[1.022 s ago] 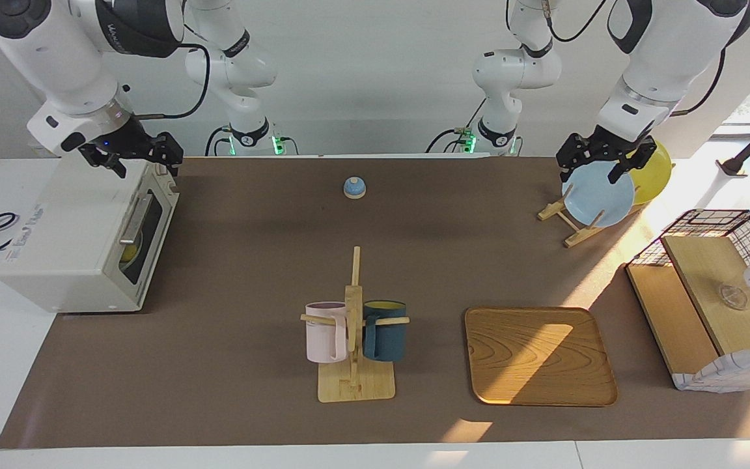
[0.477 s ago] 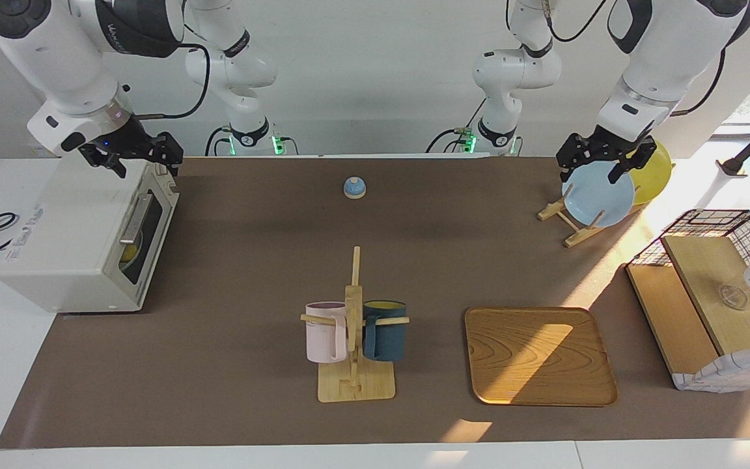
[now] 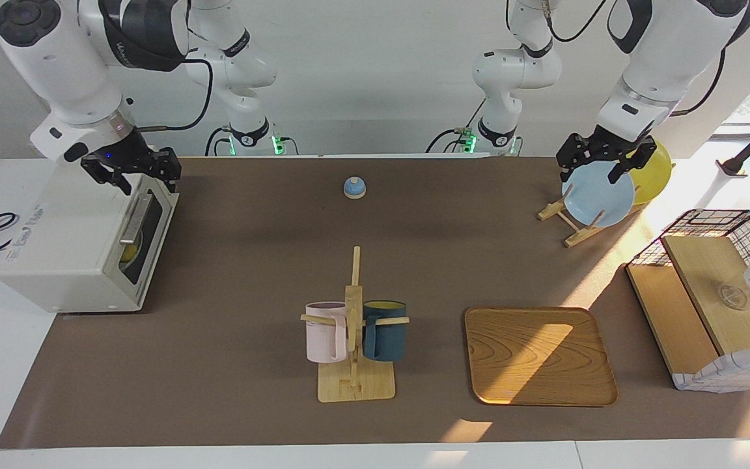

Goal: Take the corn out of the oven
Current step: 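Reach the right gripper toward the open toaster oven door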

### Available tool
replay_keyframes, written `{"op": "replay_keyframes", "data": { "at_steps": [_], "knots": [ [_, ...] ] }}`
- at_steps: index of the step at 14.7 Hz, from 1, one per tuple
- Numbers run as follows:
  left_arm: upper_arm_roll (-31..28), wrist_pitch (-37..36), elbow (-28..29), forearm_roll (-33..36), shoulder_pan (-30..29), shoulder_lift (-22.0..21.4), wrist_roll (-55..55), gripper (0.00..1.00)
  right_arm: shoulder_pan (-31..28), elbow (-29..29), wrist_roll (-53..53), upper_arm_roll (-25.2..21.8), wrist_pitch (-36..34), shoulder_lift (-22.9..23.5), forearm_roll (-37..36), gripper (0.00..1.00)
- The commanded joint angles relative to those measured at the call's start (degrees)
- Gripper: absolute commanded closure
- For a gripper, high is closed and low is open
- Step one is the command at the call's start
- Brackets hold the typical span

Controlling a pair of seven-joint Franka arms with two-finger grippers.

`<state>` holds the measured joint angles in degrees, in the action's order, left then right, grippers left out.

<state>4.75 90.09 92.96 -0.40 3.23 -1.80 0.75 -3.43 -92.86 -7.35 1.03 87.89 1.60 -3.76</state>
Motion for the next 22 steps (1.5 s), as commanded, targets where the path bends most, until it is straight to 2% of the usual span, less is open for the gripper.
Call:
{"op": "replay_keyframes", "data": {
  "at_steps": [1, 3, 8, 14, 22],
  "knots": [
    [0.3, -0.8, 0.5, -0.6, -0.8, -1.0, 0.0, 0.0, -0.8, -7.5, -1.8, -0.2, 5.1, -4.2, 0.7, 1.0],
    [0.3, -0.8, 0.5, -0.6, -0.8, -1.0, 0.0, 0.0, -2.0, -12.2, -4.6, -0.5, 9.5, -5.6, 0.1, 1.0],
    [0.3, -0.8, 0.5, -0.6, -0.8, -1.0, 0.0, 0.0, -5.5, -18.4, -8.9, -0.6, 17.5, -5.0, 0.0, 1.0],
    [0.3, -0.8, 0.5, -0.6, -0.8, -1.0, 0.0, 0.0, -7.5, -19.5, -12.9, -0.6, 20.7, -3.1, -3.6, 1.0],
    [0.3, -0.8, 0.5, -0.6, -0.8, -1.0, 0.0, 0.0, -9.7, -23.2, -15.6, -0.5, 23.8, -3.1, -3.5, 1.0]
  ]
}}
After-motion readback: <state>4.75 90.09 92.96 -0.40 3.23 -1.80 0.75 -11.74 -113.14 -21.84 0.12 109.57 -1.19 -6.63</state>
